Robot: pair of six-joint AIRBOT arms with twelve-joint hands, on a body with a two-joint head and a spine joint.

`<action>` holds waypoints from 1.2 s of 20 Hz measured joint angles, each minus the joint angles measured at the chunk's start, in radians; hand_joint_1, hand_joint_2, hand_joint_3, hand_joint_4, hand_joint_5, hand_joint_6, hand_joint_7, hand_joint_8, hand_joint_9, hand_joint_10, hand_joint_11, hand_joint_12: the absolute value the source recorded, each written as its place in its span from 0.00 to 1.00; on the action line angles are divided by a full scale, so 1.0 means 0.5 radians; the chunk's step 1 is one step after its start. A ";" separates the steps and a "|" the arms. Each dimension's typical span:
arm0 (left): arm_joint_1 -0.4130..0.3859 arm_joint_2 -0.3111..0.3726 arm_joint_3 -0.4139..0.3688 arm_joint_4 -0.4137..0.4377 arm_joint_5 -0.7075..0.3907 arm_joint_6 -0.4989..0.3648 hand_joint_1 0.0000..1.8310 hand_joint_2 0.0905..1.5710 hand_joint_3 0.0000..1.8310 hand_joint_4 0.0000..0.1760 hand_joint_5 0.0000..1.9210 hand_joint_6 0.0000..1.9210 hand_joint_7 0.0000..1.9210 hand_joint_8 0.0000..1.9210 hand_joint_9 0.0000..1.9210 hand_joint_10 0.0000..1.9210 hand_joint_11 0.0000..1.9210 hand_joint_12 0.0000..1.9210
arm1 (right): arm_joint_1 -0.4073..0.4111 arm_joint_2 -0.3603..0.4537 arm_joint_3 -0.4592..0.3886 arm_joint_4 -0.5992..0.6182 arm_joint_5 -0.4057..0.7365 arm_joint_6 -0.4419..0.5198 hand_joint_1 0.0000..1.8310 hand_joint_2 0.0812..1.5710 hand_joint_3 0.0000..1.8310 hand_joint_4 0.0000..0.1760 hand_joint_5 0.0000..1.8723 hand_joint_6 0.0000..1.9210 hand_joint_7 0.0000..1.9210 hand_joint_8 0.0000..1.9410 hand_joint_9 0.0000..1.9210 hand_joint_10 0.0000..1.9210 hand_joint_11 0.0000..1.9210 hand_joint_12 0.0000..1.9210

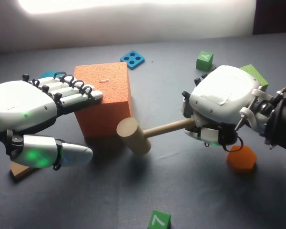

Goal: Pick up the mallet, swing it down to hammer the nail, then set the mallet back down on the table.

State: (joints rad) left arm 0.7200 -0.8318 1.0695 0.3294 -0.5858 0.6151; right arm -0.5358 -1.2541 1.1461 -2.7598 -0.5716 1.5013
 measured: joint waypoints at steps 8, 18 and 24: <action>0.000 -0.004 0.000 -0.005 -0.001 0.000 0.00 0.72 0.00 0.00 0.07 0.00 0.08 0.01 0.07 0.01 0.05 0.03 | -0.050 -0.036 0.009 0.078 -0.029 -0.077 0.29 0.93 0.00 1.00 0.65 1.00 0.72 1.00 0.80 1.00 0.93 1.00; 0.000 -0.004 0.000 0.000 -0.001 0.000 0.00 0.72 0.00 0.00 0.06 0.00 0.06 0.00 0.06 0.00 0.04 0.03 | -0.050 -0.018 0.009 0.066 -0.005 -0.103 0.06 0.83 0.00 0.00 0.44 0.20 0.48 0.15 0.45 0.22 0.30 0.54; -0.001 -0.004 -0.002 -0.001 0.002 0.000 0.00 0.71 0.00 0.00 0.06 0.00 0.07 0.00 0.06 0.00 0.04 0.03 | -0.047 0.027 0.009 0.014 0.015 -0.078 0.08 0.69 0.00 0.00 0.33 0.00 0.36 0.00 0.34 0.01 0.09 0.59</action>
State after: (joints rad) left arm 0.7197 -0.8337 1.0683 0.3290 -0.5850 0.6151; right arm -0.5594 -1.2407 1.1507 -2.7525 -0.5640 1.4624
